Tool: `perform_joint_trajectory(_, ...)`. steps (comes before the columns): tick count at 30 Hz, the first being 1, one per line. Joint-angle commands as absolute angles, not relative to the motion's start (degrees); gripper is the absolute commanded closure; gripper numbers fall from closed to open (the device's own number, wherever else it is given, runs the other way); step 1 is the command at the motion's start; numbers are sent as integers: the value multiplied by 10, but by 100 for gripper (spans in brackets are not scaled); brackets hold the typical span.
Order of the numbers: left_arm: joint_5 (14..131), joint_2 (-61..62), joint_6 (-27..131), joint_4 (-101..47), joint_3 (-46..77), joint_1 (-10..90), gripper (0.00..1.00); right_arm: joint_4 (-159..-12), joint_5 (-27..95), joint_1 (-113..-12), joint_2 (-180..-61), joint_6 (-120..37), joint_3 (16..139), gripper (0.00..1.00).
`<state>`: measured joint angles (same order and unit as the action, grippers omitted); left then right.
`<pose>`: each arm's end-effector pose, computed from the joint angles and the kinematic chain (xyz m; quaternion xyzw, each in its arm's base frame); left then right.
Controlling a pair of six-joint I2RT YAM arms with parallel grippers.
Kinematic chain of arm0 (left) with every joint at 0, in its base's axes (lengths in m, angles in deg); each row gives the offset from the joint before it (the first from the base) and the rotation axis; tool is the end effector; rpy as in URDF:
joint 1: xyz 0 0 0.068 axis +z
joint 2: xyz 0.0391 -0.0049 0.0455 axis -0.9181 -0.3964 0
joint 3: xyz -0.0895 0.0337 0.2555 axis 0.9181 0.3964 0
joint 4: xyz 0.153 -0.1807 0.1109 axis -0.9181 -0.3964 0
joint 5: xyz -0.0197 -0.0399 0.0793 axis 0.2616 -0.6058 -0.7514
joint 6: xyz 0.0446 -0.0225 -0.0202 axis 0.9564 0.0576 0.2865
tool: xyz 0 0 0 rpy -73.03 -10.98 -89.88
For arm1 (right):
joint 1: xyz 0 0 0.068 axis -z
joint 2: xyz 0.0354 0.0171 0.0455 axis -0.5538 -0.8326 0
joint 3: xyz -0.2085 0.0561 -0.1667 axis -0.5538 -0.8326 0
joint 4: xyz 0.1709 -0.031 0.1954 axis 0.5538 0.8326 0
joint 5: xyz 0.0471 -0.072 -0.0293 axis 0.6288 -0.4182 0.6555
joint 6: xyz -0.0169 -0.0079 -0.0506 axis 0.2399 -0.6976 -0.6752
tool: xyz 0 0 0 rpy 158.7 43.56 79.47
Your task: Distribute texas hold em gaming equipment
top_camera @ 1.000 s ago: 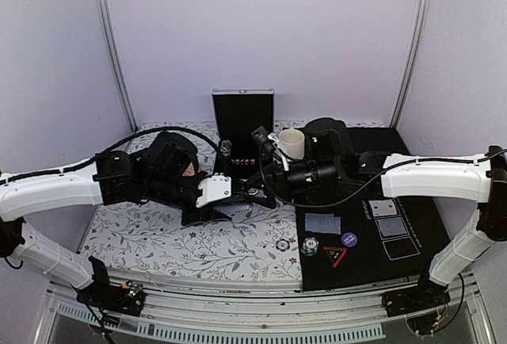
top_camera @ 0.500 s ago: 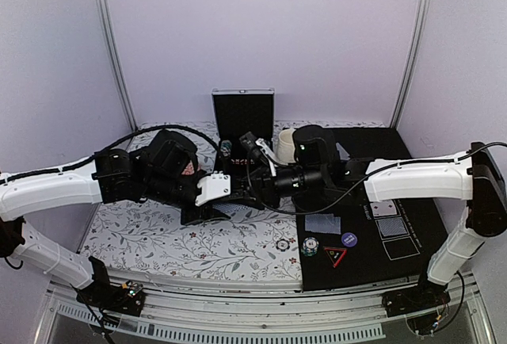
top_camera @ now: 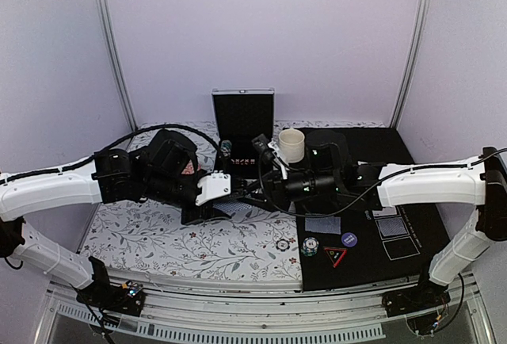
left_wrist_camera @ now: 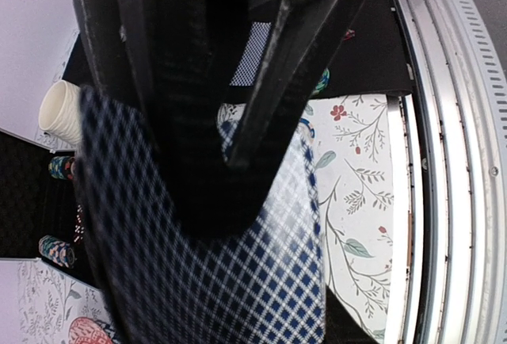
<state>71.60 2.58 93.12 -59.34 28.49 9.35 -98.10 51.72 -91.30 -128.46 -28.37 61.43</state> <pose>0.1438 -0.2322 0.2907 0.6521 0.6473 -0.1493 0.3653 0.1797 0.3123 0.2741 -0.3768 0.7055 0.4963 0.3375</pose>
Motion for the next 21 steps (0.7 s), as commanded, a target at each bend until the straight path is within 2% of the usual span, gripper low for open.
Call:
perform_joint_trajectory(1,734,32,932,-586,273,94,59,-986,555,-905,-1297,-277,627,65)
perform_joint_trajectory(5,732,32,933,-578,271,94,58,-1001,576,-901,-1316,-250,635,72)
perform_joint_trajectory(9,730,30,934,-578,273,94,58,-1002,589,-896,-1327,-228,634,71)
perform_joint_trajectory(13,733,33,933,-581,277,93,58,-995,542,-895,-1308,-227,619,66)
perform_joint_trajectory(21,734,37,934,-583,281,94,58,-949,469,-889,-1263,-249,598,70)
